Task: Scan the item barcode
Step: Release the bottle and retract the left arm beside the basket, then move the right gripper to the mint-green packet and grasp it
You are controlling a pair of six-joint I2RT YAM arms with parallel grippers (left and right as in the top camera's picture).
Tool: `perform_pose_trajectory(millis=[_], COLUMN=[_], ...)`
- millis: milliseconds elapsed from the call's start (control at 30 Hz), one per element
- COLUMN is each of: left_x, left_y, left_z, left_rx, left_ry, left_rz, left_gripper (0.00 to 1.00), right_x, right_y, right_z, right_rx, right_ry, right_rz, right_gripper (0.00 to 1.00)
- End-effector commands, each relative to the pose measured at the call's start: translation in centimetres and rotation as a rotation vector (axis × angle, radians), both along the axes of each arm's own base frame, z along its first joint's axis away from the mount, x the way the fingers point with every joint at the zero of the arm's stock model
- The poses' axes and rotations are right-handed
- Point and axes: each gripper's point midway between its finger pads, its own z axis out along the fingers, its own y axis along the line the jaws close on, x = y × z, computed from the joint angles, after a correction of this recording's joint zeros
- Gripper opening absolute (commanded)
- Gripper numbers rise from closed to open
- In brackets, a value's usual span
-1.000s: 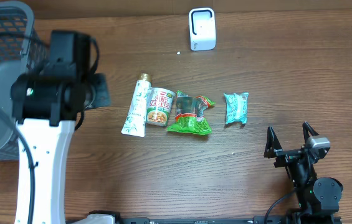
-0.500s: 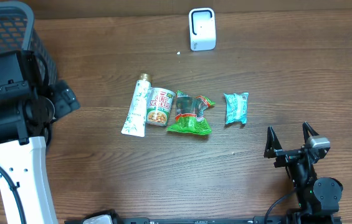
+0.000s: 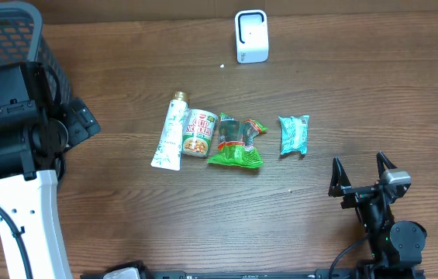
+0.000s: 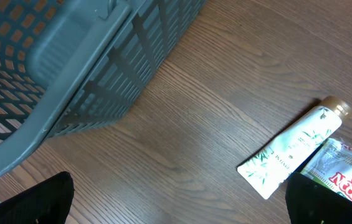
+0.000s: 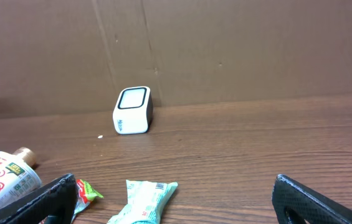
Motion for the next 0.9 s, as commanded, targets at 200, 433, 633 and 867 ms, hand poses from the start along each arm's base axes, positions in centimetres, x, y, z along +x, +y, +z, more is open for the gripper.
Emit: perform_pose_trajectory(millis=[200,433,633,867], left_x=[-0.1,-0.1,-0.1,-0.1], left_y=[-0.06,-0.06,-0.06,-0.06], left_z=[0.09,0.08,0.09,0.08], left_rx=[-0.011,-0.011,-0.01,-0.011], left_ry=[-0.013,-0.013,-0.014,-0.013], left_rz=[0.011,0.011,0.011,0.011], left_gripper=[1.0,1.0,0.99,1.0], right_x=[0.01,0.01,0.01,0.07], right_y=[0.08,0.08,0.08,-0.37], right_z=[-0.24,-0.24,-0.24,-0.13], right_rx=[0.004,0.004,0.004,0.004], right_ry=[0.0,0.0,0.0,-0.005], right_rz=[0.003,0.003,0.003,-0.023], right_gripper=[1.0,1.0,1.0,1.0])
